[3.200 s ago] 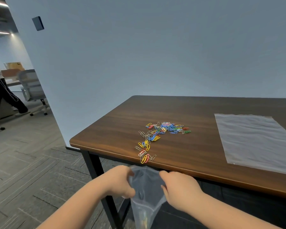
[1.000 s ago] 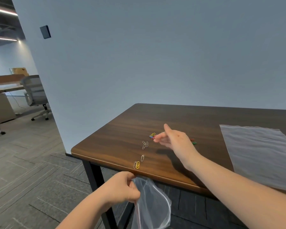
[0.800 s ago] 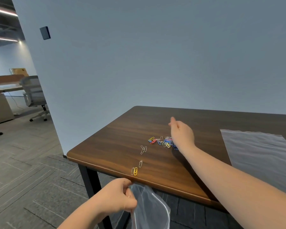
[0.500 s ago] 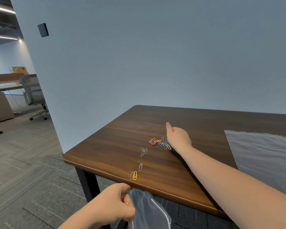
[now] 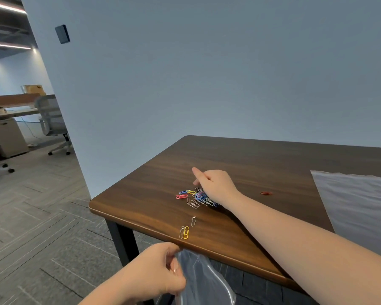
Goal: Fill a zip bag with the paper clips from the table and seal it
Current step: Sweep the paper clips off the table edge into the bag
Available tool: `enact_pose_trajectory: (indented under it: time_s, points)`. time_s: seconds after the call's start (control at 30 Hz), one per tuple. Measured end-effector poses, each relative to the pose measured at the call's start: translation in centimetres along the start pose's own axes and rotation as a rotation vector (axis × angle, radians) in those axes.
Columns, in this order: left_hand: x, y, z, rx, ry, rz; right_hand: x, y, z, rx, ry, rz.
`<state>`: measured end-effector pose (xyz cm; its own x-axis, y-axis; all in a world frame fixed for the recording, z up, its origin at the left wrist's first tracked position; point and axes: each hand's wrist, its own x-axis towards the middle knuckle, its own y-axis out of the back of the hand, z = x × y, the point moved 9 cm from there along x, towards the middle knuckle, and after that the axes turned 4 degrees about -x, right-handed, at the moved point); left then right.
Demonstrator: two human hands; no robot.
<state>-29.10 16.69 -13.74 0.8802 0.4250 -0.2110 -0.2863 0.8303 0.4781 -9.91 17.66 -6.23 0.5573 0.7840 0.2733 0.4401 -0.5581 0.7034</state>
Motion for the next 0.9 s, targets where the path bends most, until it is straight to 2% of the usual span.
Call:
enact_pose_trajectory:
  time_s: [0.1, 0.23, 0.33, 0.43, 0.63, 0.7, 0.77, 0.83, 0.87, 0.9]
  points:
    - [-0.2, -0.1, 0.1, -0.007, 0.000, -0.003, 0.3, -0.2, -1.4, -0.057, 0.053, -0.013]
    - [-0.3, -0.2, 0.2, -0.025, 0.059, -0.054, 0.3, -3.9, -3.2, -0.232, 0.140, -0.347]
    - [-0.4, -0.1, 0.1, -0.016, 0.072, -0.058, -0.4, -5.5, -3.9, -0.283, 0.195, -0.491]
    - [-0.3, 0.0, 0.1, -0.025, 0.078, -0.061, -1.3, -5.8, -4.1, -0.268, 0.225, -0.542]
    - [-0.4, 0.0, 0.2, -0.033, 0.062, -0.044, -5.5, -3.4, -1.9, -0.185, 0.342, -0.498]
    - [-0.3, 0.0, 0.2, -0.032, 0.053, -0.029, -6.4, -1.6, -1.1, -0.172, 0.346, -0.435]
    - [-0.2, 0.0, 0.2, -0.037, 0.043, -0.018, -5.9, 2.1, -0.5, -0.111, 0.306, -0.177]
    - [-0.2, 0.0, 0.1, -0.032, 0.048, -0.017, -5.3, 6.9, 1.7, -0.058, 0.137, 0.146]
    - [-0.2, 0.0, 0.0, -0.029, 0.052, -0.019, -5.2, 8.5, 3.1, -0.086, 0.033, 0.229]
    - [-0.3, 0.0, 0.0, -0.028, 0.052, -0.018, -5.1, 9.3, 4.5, -0.114, -0.075, 0.239]
